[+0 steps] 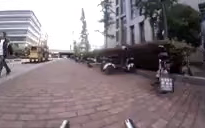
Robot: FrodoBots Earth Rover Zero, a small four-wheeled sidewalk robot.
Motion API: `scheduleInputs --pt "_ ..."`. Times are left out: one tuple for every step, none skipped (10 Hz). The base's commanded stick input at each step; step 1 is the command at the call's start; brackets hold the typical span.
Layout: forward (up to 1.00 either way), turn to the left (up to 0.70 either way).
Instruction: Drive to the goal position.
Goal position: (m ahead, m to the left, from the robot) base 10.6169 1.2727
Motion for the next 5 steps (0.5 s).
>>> scheduleInputs --pt "0.00 0.70" --pt "0.00 0.70" --pt "0.00 0.70" --pt "0.00 0.70" --pt "0.40 0.38"
